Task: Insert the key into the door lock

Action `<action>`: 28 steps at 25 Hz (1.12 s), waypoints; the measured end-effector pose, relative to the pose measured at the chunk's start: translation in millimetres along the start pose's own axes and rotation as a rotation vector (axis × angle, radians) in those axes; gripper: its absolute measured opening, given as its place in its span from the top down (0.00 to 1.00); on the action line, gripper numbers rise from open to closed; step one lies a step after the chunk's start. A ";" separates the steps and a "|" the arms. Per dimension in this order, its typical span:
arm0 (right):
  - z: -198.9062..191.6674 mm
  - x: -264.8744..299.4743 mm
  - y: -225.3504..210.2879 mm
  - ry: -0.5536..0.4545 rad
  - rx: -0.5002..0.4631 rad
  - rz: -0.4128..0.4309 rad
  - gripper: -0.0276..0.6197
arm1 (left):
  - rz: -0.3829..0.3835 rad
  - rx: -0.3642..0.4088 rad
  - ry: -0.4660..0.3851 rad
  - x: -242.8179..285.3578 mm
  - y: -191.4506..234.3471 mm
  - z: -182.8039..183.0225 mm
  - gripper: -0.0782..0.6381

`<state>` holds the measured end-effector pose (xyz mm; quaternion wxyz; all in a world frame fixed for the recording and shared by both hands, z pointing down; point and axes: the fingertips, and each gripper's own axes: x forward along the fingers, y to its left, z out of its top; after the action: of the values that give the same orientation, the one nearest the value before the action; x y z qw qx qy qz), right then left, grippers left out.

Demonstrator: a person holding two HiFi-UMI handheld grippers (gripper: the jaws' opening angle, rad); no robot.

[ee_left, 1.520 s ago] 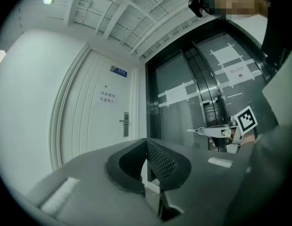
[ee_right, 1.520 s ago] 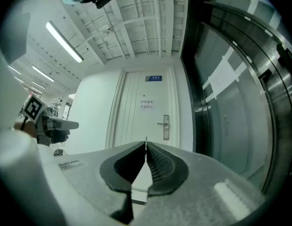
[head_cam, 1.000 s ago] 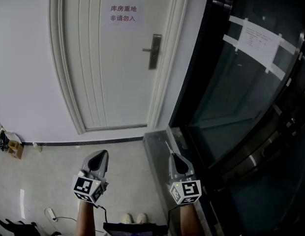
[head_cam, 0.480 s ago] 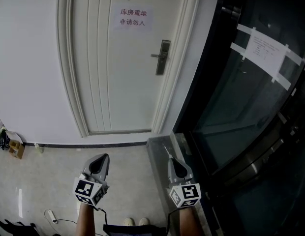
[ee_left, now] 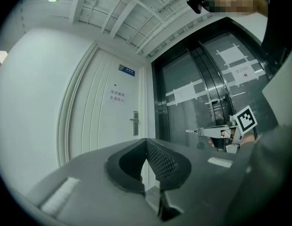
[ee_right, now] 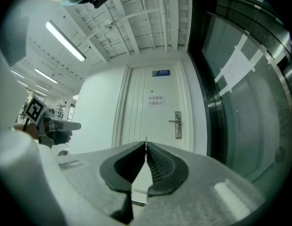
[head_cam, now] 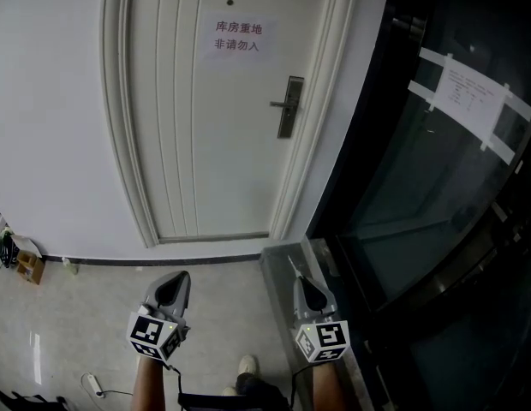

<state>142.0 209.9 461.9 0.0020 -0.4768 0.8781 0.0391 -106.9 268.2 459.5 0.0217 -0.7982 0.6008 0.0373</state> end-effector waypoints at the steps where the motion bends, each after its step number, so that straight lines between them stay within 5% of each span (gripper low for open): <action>1: -1.2 4.6 -1.5 0.001 0.000 -0.001 0.94 | 0.000 -0.002 0.000 4.5 2.4 -0.8 0.89; 28: -37.3 189.1 -106.9 0.039 0.023 -0.039 0.94 | -0.049 -0.014 0.042 217.2 70.3 -33.9 0.89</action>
<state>129.7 -9.0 484.2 -0.0086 -0.4943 0.8690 0.0196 -113.5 38.0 475.4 0.0041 -0.8134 0.5812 0.0242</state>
